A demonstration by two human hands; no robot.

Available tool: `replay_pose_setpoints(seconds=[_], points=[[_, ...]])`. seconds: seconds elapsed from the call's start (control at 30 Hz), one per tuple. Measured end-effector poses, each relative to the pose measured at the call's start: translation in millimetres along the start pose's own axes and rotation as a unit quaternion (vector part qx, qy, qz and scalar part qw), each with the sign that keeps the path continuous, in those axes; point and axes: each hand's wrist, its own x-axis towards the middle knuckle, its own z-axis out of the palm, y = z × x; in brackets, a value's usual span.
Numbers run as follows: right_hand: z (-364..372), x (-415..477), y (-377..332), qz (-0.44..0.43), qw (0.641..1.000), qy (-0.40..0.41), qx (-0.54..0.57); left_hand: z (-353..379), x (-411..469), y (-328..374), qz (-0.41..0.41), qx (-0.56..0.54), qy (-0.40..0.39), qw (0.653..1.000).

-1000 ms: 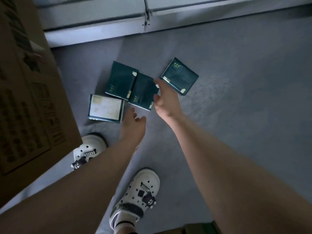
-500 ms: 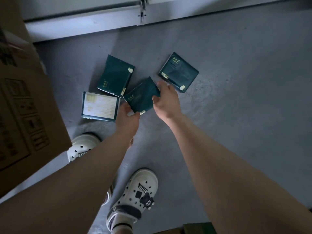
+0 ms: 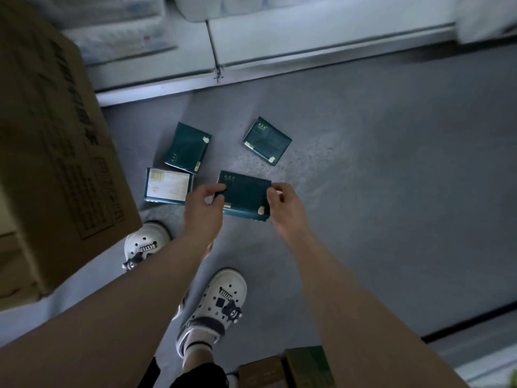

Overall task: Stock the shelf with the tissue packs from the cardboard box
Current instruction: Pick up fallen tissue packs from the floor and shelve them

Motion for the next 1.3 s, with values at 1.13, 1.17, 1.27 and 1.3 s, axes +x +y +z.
replay_pose_setpoints(seconds=[1.13,1.17,1.27,1.3], points=[[-23.6,-254.6,-255.5,-0.17,0.978,-0.111,0.053,-255.6,-179.3,183.3,0.181,0.052,0.035,0.982],[-14.3,-257.9,-263.8,-0.183,0.976,-0.107,0.05,-268.6,-177.6,185.6,0.187,0.056,0.048,0.98],[10.8,-270.8,-292.5,-0.227,0.968,-0.1,0.046,-306.4,-175.1,195.9,0.21,0.052,0.068,0.974],[18.0,-275.4,-303.6,-0.243,0.964,-0.096,0.047,-318.9,-173.8,199.8,0.217,0.047,0.068,0.973]])
